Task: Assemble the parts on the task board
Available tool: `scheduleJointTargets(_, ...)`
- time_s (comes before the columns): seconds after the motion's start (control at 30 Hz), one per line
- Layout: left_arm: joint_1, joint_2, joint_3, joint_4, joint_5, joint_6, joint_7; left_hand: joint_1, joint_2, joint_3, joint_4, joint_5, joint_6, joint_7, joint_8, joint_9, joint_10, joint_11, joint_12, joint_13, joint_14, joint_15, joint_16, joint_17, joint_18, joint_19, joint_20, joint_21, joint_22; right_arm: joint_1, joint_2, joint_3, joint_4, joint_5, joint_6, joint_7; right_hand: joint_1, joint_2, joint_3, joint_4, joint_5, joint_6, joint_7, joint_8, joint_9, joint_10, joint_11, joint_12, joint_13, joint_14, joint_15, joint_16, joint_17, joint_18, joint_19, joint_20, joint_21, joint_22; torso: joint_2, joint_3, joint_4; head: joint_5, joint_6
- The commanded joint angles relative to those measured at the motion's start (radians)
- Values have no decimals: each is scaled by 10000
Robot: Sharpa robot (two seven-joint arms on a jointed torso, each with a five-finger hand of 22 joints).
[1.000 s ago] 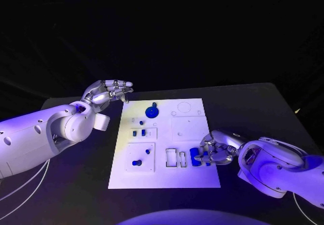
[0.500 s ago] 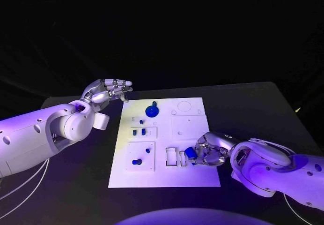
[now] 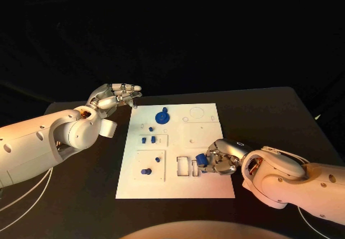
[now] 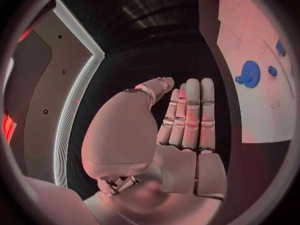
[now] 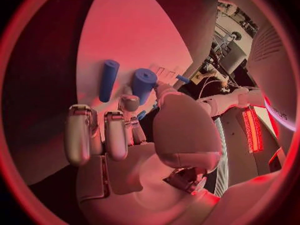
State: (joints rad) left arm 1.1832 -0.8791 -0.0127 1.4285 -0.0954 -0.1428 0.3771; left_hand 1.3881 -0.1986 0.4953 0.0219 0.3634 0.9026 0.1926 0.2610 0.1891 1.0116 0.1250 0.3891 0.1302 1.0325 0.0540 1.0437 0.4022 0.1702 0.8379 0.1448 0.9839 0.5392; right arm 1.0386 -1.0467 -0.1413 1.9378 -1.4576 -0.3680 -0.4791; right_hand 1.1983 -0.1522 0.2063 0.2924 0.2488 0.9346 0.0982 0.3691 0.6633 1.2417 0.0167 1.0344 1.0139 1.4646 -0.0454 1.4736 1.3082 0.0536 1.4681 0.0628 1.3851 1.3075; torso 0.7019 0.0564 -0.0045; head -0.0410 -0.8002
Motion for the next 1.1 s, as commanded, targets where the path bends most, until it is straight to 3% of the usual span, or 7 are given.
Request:
scheduleJointTargets(0.03, 2, 2, 4, 25, -22, 165, 31, -31, 101, -32, -18, 20, -61, 23, -44, -10, -84, 11, 46, 10, -56, -15, -51, -11, 134, -63, 40, -64, -14, -105, -9, -85, 11, -119, -364, -290, 523, 261, 330, -112, -58, 116, -119, 121, 70, 240, -69, 291, 334, 631, -118, 86, 172, -138, 370, -112, 102, 1891, -7, -3, -8, -13, 19)
scheduleJointTargets(0.2, 2, 12, 4, 14, -22, 165, 27, -30, 102, -31, -19, 20, -61, 23, -44, -10, -84, 11, 46, 10, -56, -15, -52, -12, 134, -64, 40, -65, -14, -41, -119, -79, 211, 316, -928, -217, 1107, 303, 966, -219, 91, 191, -195, 152, 91, 410, -143, 553, 703, 644, -184, 125, 245, -152, 398, -180, 158, 1935, -7, -7, -5, -31, 49)
scheduleJointTargets(0.53, 2, 64, 4, -16, -22, 179, 16, 9, 122, -10, -49, 30, -60, 20, -43, -13, -86, 7, 52, 13, -68, -21, -59, -15, 138, -64, 35, -65, -14, 309, -168, -69, 485, 1936, -1442, -49, 1092, 213, 1252, -144, 315, 200, -186, 166, 113, 423, -139, 552, 768, 643, -187, 130, 245, -150, 395, -192, 142, 1941, 5, -10, 11, -68, 99)
scheduleJointTargets(0.7, 2, 66, 3, -12, -23, 182, 1, 31, 127, -1, -67, 33, -60, 20, -42, -14, -88, 6, 54, 13, -72, -24, -62, -16, 139, -63, 32, -61, -12, 360, -54, -68, 496, 2687, -1328, 29, 971, 227, 1331, -64, 323, 207, -179, 177, 127, 448, -130, 578, 817, 639, -178, 126, 229, -148, 390, -188, 128, 1941, 18, -5, 4, -38, 103)
scheduleJointTargets(0.9, 3, 69, 3, -1, -24, 177, -3, 31, 127, -1, -67, 33, -60, 20, -42, -14, -88, 6, 54, 13, -72, -24, -62, -16, 139, -63, 32, -61, -12, 375, 252, -69, 384, 3207, -830, 75, 773, 211, 1369, -28, 259, 208, -166, 188, 146, 478, -117, 613, 881, 632, -168, 117, 201, -142, 378, -181, 94, 1934, 16, -8, -2, -18, 69)
scheduleJointTargets(1.1, 3, 84, 3, 4, -24, 182, -7, 44, 133, 6, -80, 35, -59, 21, -42, -15, -89, 7, 56, 15, -76, -25, -66, -18, 139, -61, 30, -56, -9, 336, 674, -73, 222, 3498, -355, 140, 34, 265, 1398, -13, 64, 291, -180, 245, 195, 647, -123, 807, 1145, 630, -169, 118, 190, -140, 377, -171, 80, 1948, 14, 0, 17, 18, 31)
